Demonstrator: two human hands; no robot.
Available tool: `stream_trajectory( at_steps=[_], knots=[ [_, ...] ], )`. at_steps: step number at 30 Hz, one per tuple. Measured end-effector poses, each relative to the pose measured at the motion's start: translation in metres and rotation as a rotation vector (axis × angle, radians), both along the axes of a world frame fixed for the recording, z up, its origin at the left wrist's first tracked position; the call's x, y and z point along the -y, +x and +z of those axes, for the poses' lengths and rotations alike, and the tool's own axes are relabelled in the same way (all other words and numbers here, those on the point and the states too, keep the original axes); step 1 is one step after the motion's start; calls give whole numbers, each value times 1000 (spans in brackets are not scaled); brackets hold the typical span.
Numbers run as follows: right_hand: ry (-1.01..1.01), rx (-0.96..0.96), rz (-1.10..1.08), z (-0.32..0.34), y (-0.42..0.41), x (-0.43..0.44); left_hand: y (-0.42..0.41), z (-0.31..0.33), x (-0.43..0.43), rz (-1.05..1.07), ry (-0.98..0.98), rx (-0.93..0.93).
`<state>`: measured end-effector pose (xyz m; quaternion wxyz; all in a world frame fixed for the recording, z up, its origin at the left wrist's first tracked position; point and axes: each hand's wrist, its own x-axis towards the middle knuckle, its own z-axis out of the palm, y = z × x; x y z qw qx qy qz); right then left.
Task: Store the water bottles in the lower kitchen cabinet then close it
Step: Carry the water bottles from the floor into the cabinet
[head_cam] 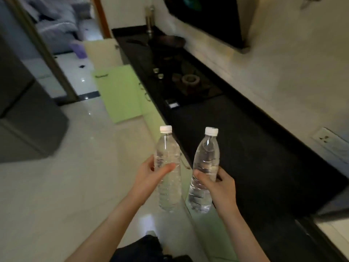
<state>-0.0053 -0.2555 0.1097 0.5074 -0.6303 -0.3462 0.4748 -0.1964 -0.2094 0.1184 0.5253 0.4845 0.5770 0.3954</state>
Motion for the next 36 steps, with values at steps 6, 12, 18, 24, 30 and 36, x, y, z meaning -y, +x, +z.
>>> stream_trajectory(
  at_steps=[6, 12, 18, 24, 30, 36],
  knots=[
    [22, 7, 232, 3, -96, -33, -98, 4, 13, 231, 15, 45],
    [15, 36, 382, -15, -226, -66, -226, -14, 11, 366, 14, 32],
    [13, 22, 483, -22, -377, -121, -368, -15, -19, 488, 38, -2],
    [-7, 47, 596, -15, -465, -168, -457, -14, -52, 545, 33, -21],
    [-60, 56, 648, -30, -517, -253, -505, -41, -127, 636, -64, 84],
    [-68, 56, 672, -42, -573, -392, -551, -35, -250, 696, -56, 66]
  ],
)
